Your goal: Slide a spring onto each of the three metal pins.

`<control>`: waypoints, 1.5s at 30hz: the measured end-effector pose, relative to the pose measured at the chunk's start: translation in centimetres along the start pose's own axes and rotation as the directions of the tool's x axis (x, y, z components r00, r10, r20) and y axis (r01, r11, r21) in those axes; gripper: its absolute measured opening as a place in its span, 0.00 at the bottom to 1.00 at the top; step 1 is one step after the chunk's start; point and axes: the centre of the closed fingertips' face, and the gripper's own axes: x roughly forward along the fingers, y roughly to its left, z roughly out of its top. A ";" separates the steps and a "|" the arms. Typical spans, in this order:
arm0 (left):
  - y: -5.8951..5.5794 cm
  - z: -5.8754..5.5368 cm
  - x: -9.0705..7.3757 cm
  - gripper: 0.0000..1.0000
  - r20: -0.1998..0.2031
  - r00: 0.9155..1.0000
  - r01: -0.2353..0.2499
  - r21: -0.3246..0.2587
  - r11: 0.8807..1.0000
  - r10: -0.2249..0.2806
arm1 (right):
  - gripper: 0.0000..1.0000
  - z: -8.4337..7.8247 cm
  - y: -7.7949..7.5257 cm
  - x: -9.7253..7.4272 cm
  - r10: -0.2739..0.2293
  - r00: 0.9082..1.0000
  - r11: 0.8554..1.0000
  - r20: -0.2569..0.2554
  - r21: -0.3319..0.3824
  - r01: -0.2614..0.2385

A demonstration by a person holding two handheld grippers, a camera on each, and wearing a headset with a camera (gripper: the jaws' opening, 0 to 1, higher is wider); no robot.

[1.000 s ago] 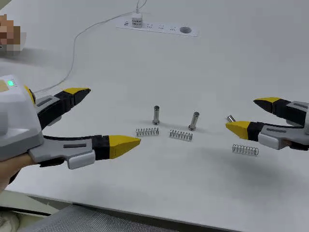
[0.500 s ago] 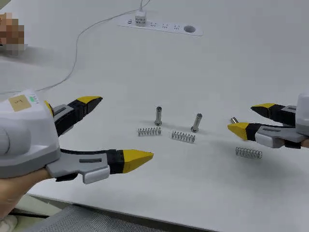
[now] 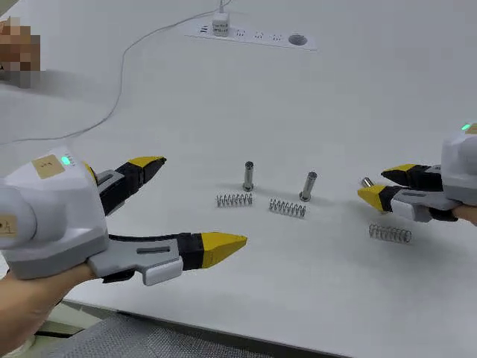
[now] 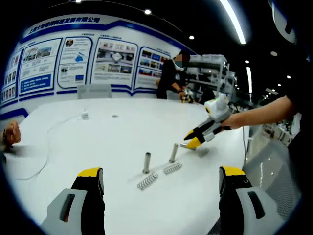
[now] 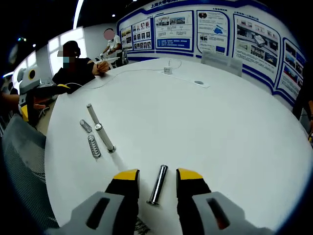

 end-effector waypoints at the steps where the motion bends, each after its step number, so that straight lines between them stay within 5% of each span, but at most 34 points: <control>1: -0.1 0.0 0.0 1.00 0.001 1.000 0.000 -0.001 1.000 0.000 | 0.29 0.0 -0.1 0.1 -0.005 1.000 1.000 -0.001 0.002 0.005; 13: 0.0 -0.4 0.3 1.00 0.010 1.000 -0.019 -0.008 1.000 0.019 | 0.22 -1.4 0.3 0.9 -0.007 0.996 1.000 -0.084 0.010 0.008; 28: 0.6 0.9 1.9 1.00 0.062 0.997 -0.044 -0.016 0.999 0.045 | 0.09 -0.8 0.2 1.3 0.001 0.996 1.000 -0.085 0.030 0.002; 31: 0.7 1.4 1.8 0.97 0.115 0.991 -0.070 -0.004 0.998 0.070 | 0.09 -0.8 0.0 1.4 -0.004 0.996 0.999 -0.085 0.037 0.008; 38: 0.3 0.6 1.9 0.98 0.096 0.994 -0.044 -0.028 0.999 0.046 | 0.09 -0.8 -0.1 1.6 -0.015 0.995 0.998 -0.097 0.064 0.021; 45: 0.1 1.7 1.4 0.98 0.158 0.987 -0.023 -0.093 0.995 0.038 | 0.09 -1.1 -0.4 0.4 -0.037 0.994 0.994 -0.105 0.094 0.047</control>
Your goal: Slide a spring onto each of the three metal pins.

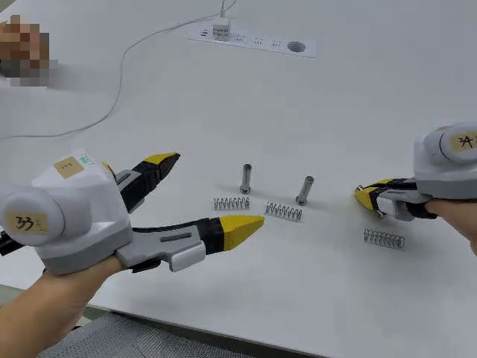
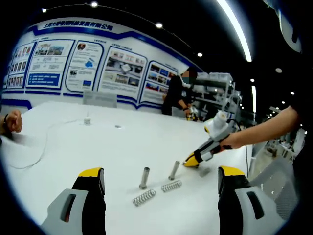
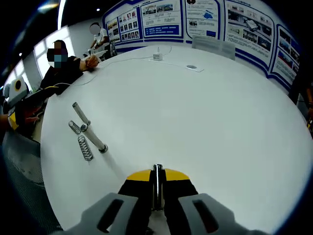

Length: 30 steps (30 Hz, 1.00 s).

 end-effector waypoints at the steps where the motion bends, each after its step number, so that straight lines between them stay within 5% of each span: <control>1: 0.0 0.0 0.1 0.98 0.000 1.000 -0.002 0.000 1.000 0.002 | 0.09 0.1 -0.1 -0.2 -0.002 1.000 1.000 0.007 0.005 0.002; 7: 0.1 -1.1 0.3 0.98 -0.046 0.999 0.001 0.013 1.000 0.000 | 0.09 0.8 0.0 -1.8 -0.008 0.998 1.000 0.058 0.009 0.007; 30: 0.1 -1.5 0.2 0.98 -0.070 0.997 -0.011 0.013 1.000 0.011 | 0.09 1.6 0.7 -4.3 -0.022 0.986 0.999 0.168 -0.041 0.029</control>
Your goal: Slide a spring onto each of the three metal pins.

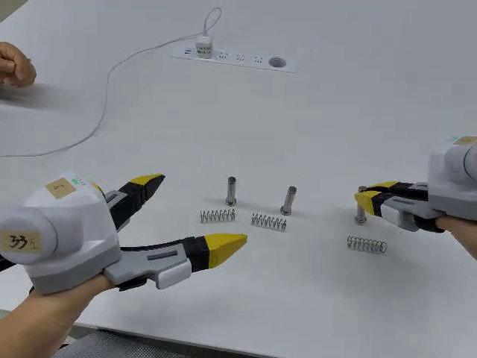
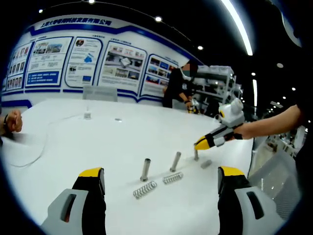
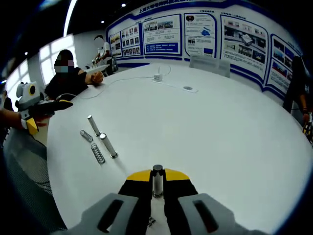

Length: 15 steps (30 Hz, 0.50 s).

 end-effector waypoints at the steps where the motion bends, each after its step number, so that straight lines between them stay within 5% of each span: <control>1: 0.0 0.0 0.0 0.98 0.001 1.000 0.000 -0.002 1.000 0.000 | 0.09 0.0 0.0 -0.1 -0.001 1.000 1.000 0.005 0.002 0.001; 15: -0.2 -0.3 0.0 0.97 -0.013 1.000 0.011 0.006 1.000 -0.010 | 0.09 -0.9 0.3 -1.5 -0.058 0.992 0.996 0.108 0.075 0.050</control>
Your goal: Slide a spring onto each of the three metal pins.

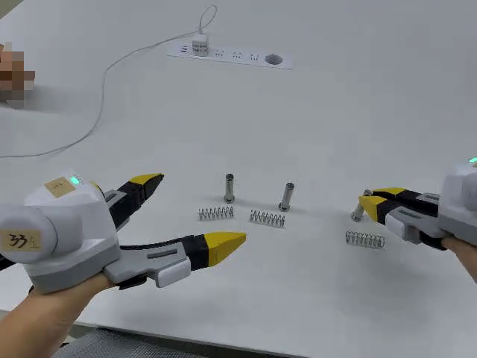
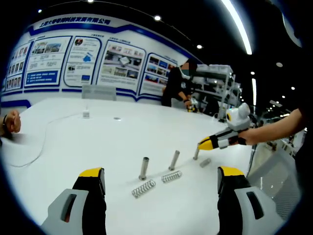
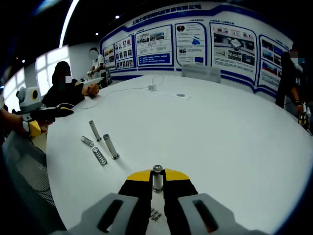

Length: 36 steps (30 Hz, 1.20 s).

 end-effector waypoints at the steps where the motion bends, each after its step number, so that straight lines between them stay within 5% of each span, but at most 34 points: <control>1: 0.0 0.0 0.0 0.97 -0.001 1.000 0.001 0.002 1.000 -0.001 | 0.09 0.0 0.0 0.0 -0.003 1.000 1.000 0.005 0.006 0.003; 14: -0.1 0.2 -0.1 0.98 0.007 1.000 0.002 0.000 1.000 -0.002 | 0.09 -0.5 -0.2 0.4 -0.061 0.997 0.998 0.054 -0.013 0.062; 36: -0.3 0.0 0.0 0.98 -0.002 1.000 0.013 0.007 1.000 -0.013 | 0.17 -0.5 -0.4 -0.2 -0.044 0.997 0.999 0.062 0.019 0.043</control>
